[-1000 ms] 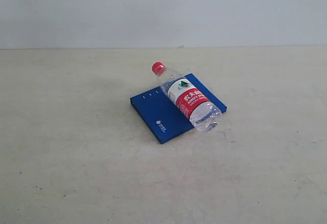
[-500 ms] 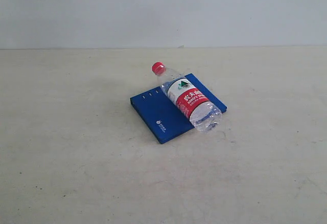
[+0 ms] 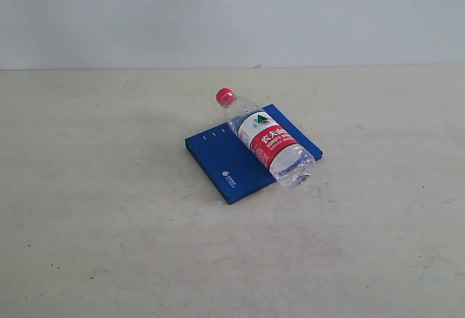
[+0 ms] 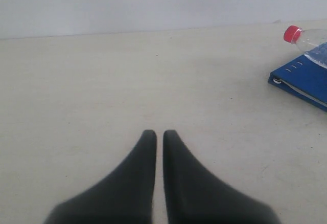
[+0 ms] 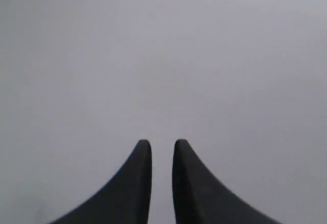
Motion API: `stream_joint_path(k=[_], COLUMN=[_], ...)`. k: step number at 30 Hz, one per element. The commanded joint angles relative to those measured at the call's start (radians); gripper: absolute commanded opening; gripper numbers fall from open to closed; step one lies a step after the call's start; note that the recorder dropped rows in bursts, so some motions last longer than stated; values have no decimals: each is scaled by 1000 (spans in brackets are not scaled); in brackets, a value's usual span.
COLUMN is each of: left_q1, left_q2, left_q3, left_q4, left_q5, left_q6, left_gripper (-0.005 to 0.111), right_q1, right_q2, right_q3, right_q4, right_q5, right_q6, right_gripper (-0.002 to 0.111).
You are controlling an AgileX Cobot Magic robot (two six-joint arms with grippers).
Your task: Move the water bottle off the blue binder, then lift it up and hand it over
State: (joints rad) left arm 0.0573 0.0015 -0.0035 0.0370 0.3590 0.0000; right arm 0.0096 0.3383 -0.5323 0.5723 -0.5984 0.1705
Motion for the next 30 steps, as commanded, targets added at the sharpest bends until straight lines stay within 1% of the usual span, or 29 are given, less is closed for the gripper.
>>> stream_joint_path(k=[1, 3, 4, 7, 9, 11, 15, 16, 18, 20, 26, 27, 28, 29, 30], left_q1=[-8, -8, -8, -8, -8, -8, -8, -8, -8, -8, -8, -8, -8, -8, -8], left_q2=[-1, -1, -1, -1, -1, -1, -1, -1, -1, -1, -1, -1, -1, -1, -1], left_q3=[3, 3, 3, 3, 3, 3, 3, 3, 3, 3, 3, 3, 3, 3, 3], left_q4=[5, 5, 5, 5, 5, 5, 5, 5, 5, 5, 5, 5, 5, 5, 5], left_q5=[0, 0, 0, 0, 0, 0, 0, 0, 0, 0, 0, 0, 0, 0, 0], left_q6=[0, 0, 0, 0, 0, 0, 0, 0, 0, 0, 0, 0, 0, 0, 0], left_gripper=[4, 4, 4, 4, 4, 4, 4, 4, 4, 4, 4, 4, 4, 4, 4], right_q1=[1, 1, 1, 14, 61, 125, 272, 302, 350, 380, 416, 418, 420, 419, 419], right_q2=[401, 598, 671, 922, 1067, 1183, 1391, 1438, 1510, 1579, 1734, 1758, 1781, 1804, 1824], right_q3=[-265, -386, -439, -561, -635, -700, -868, -909, -974, -1032, -1212, -1236, -1261, -1279, -1301], right_q4=[-588, -735, -761, -749, -704, -628, -416, -372, -322, -318, -308, -308, -308, -303, -302], right_q5=[484, 624, 663, 753, 807, 872, 1056, 1083, 1086, 1054, 1067, 1075, 1089, 1107, 1125], right_q6=[139, 250, 248, 234, 212, 107, -288, -356, -404, -415, -485, -507, -527, -541, -555], right_gripper=[12, 12, 12, 12, 12, 12, 12, 12, 12, 12, 12, 13, 18, 25, 36])
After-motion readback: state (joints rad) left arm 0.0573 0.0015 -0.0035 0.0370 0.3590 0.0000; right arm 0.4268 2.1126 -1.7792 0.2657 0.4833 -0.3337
